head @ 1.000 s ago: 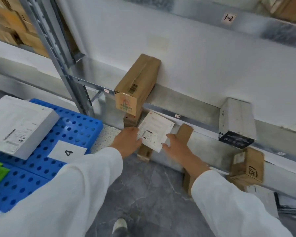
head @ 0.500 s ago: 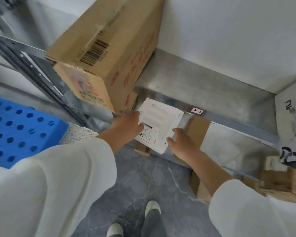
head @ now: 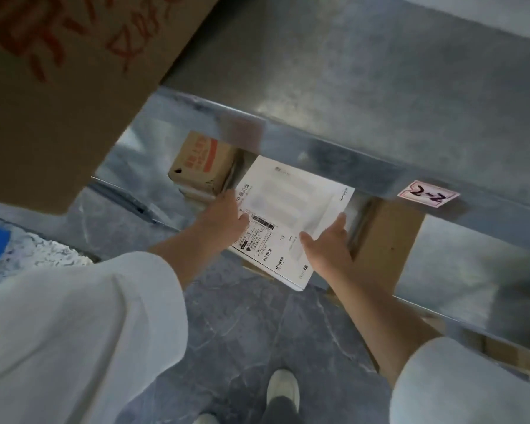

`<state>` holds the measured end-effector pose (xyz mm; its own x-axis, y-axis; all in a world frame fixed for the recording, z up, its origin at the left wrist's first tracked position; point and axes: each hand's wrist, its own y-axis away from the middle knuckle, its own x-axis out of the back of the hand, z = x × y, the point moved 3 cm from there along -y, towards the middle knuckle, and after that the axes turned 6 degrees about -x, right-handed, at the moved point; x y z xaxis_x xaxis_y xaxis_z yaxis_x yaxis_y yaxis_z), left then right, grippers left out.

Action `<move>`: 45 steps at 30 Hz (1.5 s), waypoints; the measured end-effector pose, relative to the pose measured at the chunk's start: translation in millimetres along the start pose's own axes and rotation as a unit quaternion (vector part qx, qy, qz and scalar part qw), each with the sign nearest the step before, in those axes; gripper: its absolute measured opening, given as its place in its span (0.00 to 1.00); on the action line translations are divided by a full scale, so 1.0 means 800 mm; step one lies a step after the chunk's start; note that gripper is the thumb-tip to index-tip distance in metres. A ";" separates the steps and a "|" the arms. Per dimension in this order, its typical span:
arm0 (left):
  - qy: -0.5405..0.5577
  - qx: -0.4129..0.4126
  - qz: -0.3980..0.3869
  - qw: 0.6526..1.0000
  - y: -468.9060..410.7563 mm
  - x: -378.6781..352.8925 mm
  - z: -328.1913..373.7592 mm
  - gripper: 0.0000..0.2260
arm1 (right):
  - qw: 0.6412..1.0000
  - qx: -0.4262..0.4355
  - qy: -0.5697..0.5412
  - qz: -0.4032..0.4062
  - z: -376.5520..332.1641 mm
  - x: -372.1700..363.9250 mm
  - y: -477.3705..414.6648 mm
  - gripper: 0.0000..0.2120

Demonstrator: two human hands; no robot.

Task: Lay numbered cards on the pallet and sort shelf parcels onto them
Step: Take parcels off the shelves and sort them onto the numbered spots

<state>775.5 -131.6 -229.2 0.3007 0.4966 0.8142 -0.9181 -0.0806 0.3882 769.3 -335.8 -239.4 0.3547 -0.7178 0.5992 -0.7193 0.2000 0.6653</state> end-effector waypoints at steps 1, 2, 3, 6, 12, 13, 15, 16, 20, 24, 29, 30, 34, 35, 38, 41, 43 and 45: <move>0.023 0.025 -0.007 0.999 -0.004 -0.003 -0.004 0.17 | 1.000 -0.008 -0.026 -0.004 0.004 -0.003 -0.002 0.42; 0.052 0.049 -0.015 0.997 -0.007 -0.006 -0.007 0.18 | 0.998 -0.022 -0.054 -0.011 0.010 -0.005 -0.004 0.41; 0.086 0.066 -0.017 0.994 -0.010 -0.008 -0.010 0.19 | 0.995 -0.039 -0.085 -0.022 0.017 -0.007 -0.008 0.39; 0.154 0.098 0.002 0.983 -0.014 -0.007 -0.014 0.20 | 0.979 -0.085 -0.171 -0.072 0.031 -0.016 -0.009 0.32; 0.298 0.165 0.048 0.939 0.012 -0.022 -0.025 0.12 | 0.969 -0.074 -0.201 -0.124 0.037 -0.022 0.000 0.41; 0.325 0.181 0.064 0.926 0.020 -0.023 -0.027 0.13 | 0.967 -0.064 -0.208 -0.129 0.036 -0.020 0.003 0.39; 0.351 0.209 0.119 0.905 0.035 -0.020 -0.030 0.15 | 0.966 -0.032 -0.219 -0.131 0.031 -0.015 0.011 0.36; 0.350 0.215 0.145 0.900 0.042 -0.016 -0.029 0.15 | 0.966 -0.015 -0.223 -0.127 0.027 -0.011 0.016 0.35; 0.340 0.212 0.189 0.896 0.081 0.004 -0.007 0.13 | 0.968 0.021 -0.232 -0.091 0.015 0.015 0.034 0.31; 0.371 0.206 0.190 0.885 0.133 0.015 0.018 0.14 | 0.979 0.041 -0.190 -0.070 0.015 0.051 0.065 0.25; 0.411 0.209 0.196 0.865 0.191 0.029 0.041 0.11 | 0.979 0.078 -0.184 -0.043 0.019 0.084 0.118 0.25; 0.412 0.206 0.198 0.865 0.203 0.036 0.046 0.10 | 0.978 0.088 -0.188 -0.035 0.020 0.091 0.131 0.24; 0.449 0.186 0.222 0.846 0.272 0.059 0.061 0.09 | 0.976 0.105 -0.191 -0.025 0.035 0.109 0.204 0.24; 0.457 0.191 0.230 0.838 0.297 0.061 0.063 0.09 | 0.975 0.108 -0.194 -0.028 0.042 0.110 0.227 0.24; 0.456 0.208 0.255 0.827 0.377 0.063 0.064 0.10 | 0.974 0.109 -0.192 -0.044 0.067 0.109 0.295 0.22; 0.463 0.200 0.267 0.821 0.442 0.075 0.062 0.09 | 0.971 0.102 -0.209 -0.052 0.091 0.107 0.358 0.19; 0.468 0.198 0.270 0.818 0.481 0.088 0.063 0.08 | 0.969 0.101 -0.218 -0.057 0.098 0.108 0.398 0.17; 0.488 0.194 0.271 0.807 0.517 0.103 0.065 0.08 | 0.968 0.106 -0.221 -0.056 0.098 0.111 0.437 0.19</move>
<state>434.0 -168.7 20.6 -0.6378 0.7262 0.2567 -0.6392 -0.6850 0.3496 502.8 -381.9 11.3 0.1816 -0.9516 0.2478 -0.8135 -0.0038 0.5815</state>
